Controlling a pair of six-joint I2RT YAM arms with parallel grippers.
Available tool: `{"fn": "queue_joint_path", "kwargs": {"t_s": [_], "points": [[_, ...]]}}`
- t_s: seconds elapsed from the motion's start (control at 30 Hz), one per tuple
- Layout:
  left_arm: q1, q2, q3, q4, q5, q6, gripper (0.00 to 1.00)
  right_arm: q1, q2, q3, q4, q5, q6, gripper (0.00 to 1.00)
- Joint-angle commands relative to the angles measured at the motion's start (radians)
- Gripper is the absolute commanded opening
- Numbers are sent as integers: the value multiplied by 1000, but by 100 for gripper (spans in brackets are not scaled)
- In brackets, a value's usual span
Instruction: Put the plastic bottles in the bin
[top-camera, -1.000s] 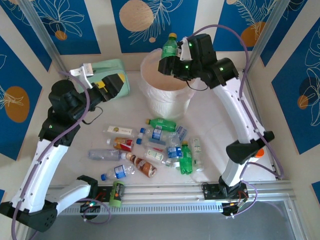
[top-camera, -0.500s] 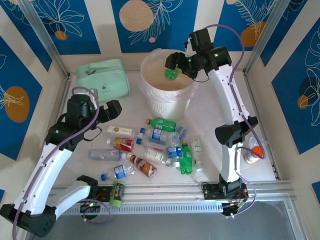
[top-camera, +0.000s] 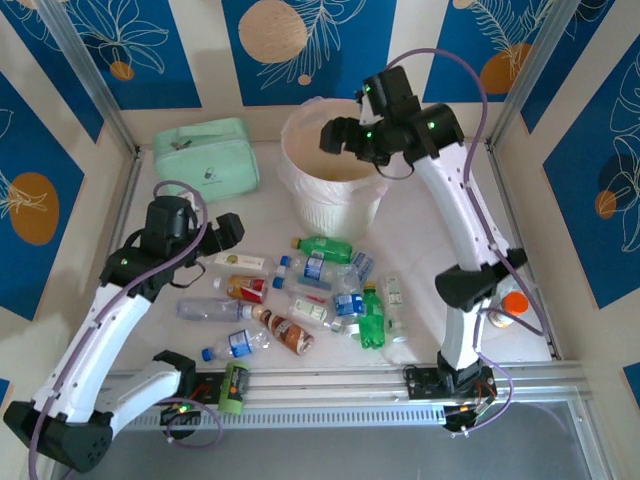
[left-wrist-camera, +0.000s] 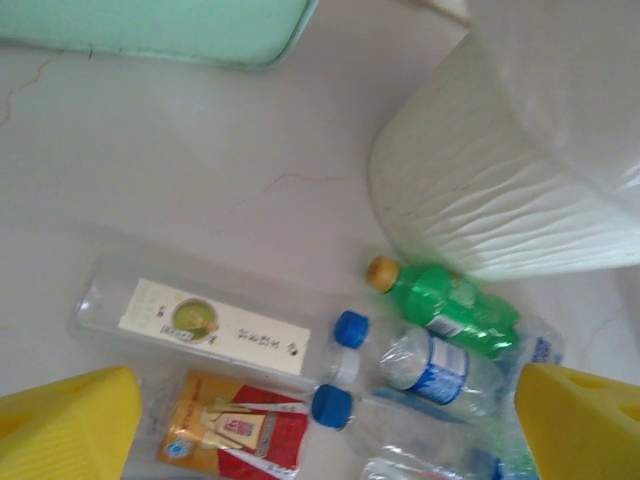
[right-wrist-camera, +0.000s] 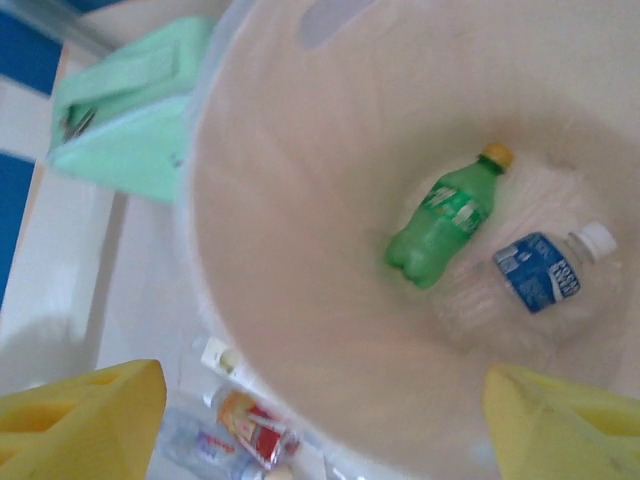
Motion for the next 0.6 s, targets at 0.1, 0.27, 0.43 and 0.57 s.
{"fn": "queue_joint_path", "kwargs": {"t_s": [0.1, 0.27, 0.43, 0.57], "points": [[54, 96, -54, -21, -3, -42, 87, 259, -217, -285, 156, 201, -62, 82], [175, 180, -67, -16, 123, -159, 80, 352, -302, -513, 305, 199, -11, 82], [196, 249, -87, 43, 57, -260, 81, 398, -347, -631, 371, 141, 22, 82], [196, 342, -80, 64, 0, -319, 81, 423, -385, -714, 367, 111, 33, 82]]}}
